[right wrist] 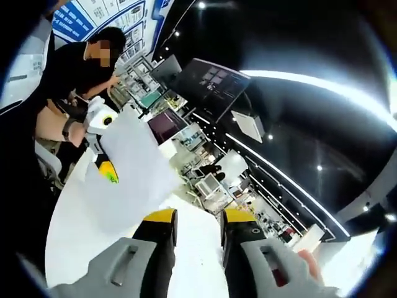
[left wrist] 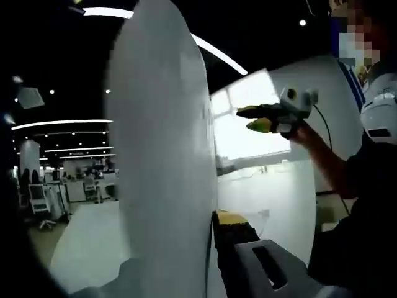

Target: Organize the stack of printing papers by aligning and flattening the scattered papers on the table

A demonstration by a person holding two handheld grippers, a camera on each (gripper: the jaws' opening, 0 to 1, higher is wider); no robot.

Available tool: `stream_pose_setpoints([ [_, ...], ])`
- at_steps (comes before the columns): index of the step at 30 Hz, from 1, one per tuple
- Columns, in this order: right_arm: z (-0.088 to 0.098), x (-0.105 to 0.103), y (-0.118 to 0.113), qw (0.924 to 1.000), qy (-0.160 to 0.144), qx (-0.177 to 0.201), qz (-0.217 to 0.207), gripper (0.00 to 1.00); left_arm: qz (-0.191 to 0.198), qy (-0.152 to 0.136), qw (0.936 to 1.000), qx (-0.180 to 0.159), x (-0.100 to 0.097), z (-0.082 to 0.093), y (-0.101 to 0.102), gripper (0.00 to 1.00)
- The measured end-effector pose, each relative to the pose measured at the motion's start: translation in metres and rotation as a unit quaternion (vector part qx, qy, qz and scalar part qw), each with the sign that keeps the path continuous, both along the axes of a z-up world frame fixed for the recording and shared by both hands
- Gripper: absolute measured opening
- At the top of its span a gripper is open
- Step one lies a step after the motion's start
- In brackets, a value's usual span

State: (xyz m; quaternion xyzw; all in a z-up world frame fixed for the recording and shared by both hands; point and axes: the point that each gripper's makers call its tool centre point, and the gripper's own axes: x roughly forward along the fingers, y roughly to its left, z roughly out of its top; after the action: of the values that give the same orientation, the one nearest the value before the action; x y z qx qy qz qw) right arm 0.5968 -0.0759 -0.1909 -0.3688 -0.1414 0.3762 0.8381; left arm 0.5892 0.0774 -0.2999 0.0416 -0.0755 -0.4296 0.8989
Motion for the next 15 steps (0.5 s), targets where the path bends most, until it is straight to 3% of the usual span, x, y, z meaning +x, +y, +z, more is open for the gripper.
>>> stream_pose_setpoints([
  [15, -0.050, 0.018, -0.038, 0.9974, 0.056, -0.001, -0.046, 0.27, 0.005, 0.003, 1.0000, 0.003, 0.000, -0.001, -0.001, 0.06],
])
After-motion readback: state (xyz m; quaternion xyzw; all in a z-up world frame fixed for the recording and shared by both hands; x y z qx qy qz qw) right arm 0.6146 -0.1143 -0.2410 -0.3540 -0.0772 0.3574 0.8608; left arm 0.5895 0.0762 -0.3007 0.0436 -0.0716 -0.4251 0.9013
